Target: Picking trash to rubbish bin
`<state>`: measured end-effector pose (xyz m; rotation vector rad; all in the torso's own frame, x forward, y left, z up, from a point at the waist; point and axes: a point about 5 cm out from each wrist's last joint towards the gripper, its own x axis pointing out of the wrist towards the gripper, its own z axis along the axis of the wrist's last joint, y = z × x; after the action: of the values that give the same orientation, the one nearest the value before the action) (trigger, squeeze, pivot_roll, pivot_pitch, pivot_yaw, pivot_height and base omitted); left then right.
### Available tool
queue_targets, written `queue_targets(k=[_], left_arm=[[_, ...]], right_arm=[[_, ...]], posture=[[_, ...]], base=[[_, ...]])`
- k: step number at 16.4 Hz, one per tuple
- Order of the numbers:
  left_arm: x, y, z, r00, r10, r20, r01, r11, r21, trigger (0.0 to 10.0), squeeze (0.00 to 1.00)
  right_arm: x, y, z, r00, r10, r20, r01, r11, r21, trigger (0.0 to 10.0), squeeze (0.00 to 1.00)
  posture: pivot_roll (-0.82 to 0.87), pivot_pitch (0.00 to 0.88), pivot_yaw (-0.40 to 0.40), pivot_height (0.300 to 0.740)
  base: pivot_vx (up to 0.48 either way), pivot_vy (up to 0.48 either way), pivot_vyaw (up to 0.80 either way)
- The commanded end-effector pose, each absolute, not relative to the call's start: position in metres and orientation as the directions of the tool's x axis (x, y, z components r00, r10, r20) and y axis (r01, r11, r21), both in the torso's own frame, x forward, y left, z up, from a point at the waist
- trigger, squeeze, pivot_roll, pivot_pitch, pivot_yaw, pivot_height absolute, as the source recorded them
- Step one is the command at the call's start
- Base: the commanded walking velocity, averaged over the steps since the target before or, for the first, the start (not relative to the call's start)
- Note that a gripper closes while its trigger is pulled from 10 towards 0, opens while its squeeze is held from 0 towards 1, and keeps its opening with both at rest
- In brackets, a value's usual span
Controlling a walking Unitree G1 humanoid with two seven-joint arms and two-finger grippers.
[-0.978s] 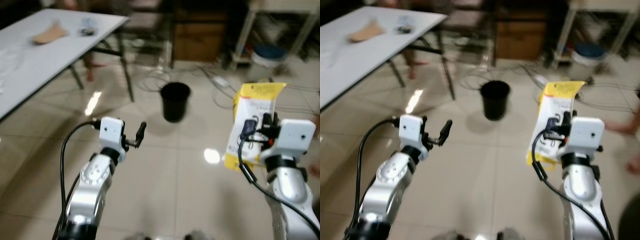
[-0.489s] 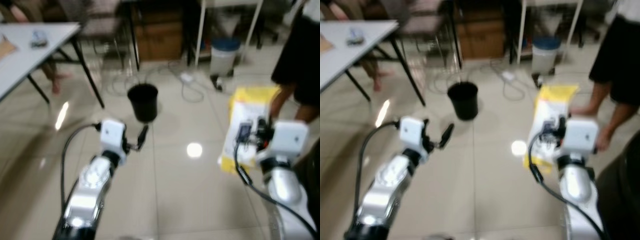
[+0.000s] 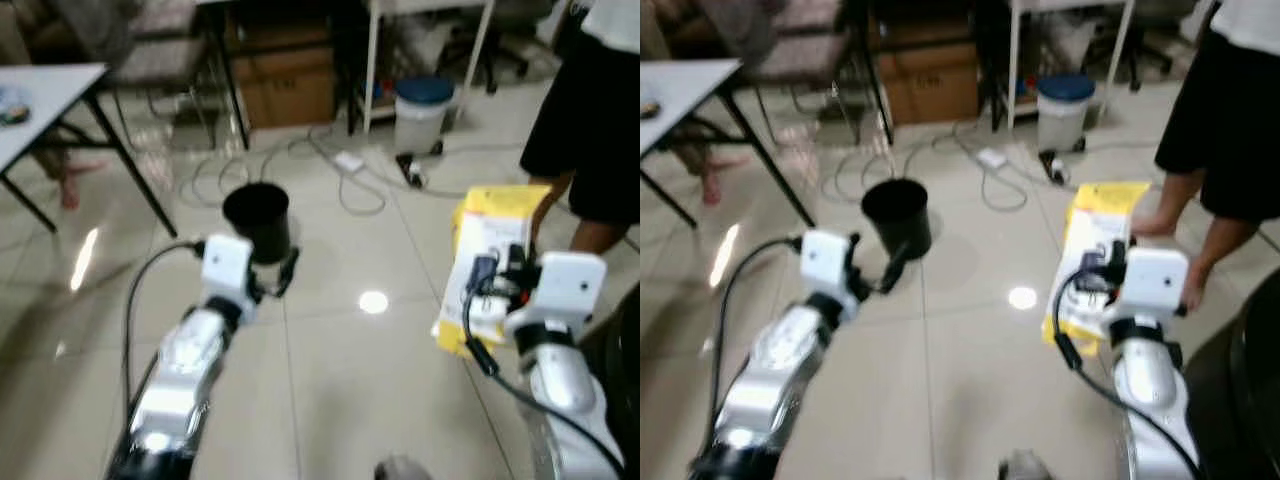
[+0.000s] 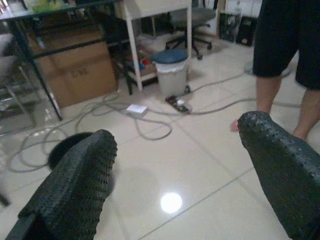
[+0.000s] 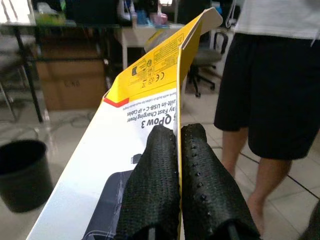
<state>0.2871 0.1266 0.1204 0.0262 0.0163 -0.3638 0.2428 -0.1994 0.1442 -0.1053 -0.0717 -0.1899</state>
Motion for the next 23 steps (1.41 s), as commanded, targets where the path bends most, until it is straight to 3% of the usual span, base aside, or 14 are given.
queue_targets(k=[1, 23], left_arm=[[0.286, 0.136, 0.118, 0.941, -0.337, -0.036, 0.338, 0.94, 0.034, 10.0, 0.0], [0.286, 0.132, 0.115, 0.941, -0.335, -0.037, 0.337, 0.94, 0.055, 10.0, 0.0]], right_arm=[[0.242, -0.198, 0.144, 0.979, -0.183, 0.084, 0.191, 0.977, -0.098, 10.0, 0.0], [0.241, -0.187, 0.133, 0.989, -0.132, 0.061, 0.139, 0.982, -0.13, 10.0, 0.0]], posture=[[-0.07, 0.126, 0.067, 0.74], [-0.08, 0.129, 0.067, 0.74]], base=[[0.0, 0.0, 0.0], [0.476, 0.0, 0.0]])
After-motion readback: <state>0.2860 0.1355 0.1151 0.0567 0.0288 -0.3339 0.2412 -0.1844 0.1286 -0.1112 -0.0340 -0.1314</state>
